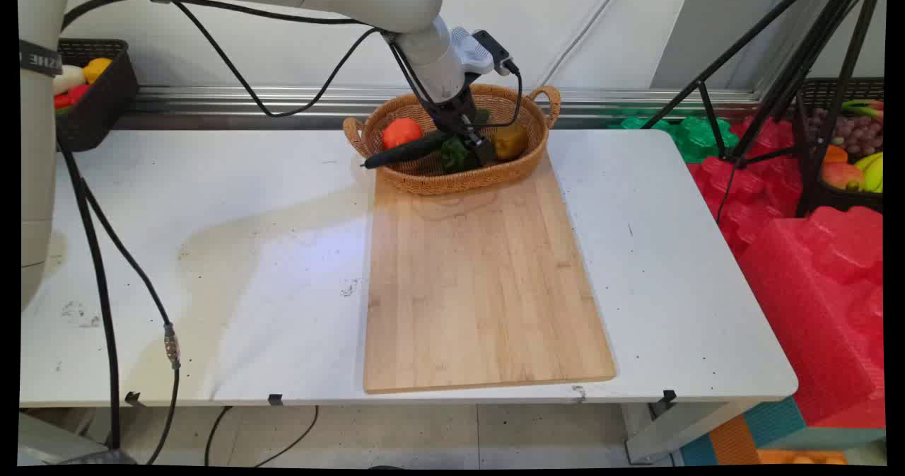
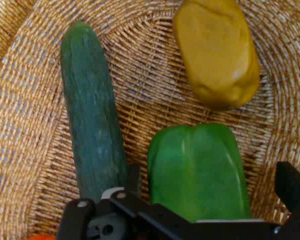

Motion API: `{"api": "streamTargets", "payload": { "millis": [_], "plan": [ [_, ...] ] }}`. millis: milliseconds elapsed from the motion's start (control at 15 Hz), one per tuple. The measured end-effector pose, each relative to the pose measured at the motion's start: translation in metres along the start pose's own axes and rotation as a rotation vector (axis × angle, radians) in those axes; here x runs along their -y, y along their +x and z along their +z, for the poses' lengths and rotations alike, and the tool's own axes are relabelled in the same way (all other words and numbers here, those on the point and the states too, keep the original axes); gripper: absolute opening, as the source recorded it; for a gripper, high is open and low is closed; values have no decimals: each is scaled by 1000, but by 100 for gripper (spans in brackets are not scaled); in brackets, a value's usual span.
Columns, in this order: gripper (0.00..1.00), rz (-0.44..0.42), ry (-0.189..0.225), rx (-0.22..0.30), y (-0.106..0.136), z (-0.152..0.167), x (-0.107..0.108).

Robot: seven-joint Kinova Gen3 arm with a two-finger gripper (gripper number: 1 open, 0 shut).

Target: Pick up the potato from the vegetable basket

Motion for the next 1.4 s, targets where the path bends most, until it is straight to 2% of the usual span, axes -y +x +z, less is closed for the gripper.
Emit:
{"api": "streamTargets", "payload": {
  "millis": [467,733,933,1200,1400],
  "plan": [
    [100,21,27,-49,4,-22,1],
    [100,50,46,-128,12,-61,0],
    [100,59,53,-169,19,-81,-2],
    [100,70,65,-212,36,-103,-5],
    [100,68,74,-214,52,-101,-3]
  ]
}}
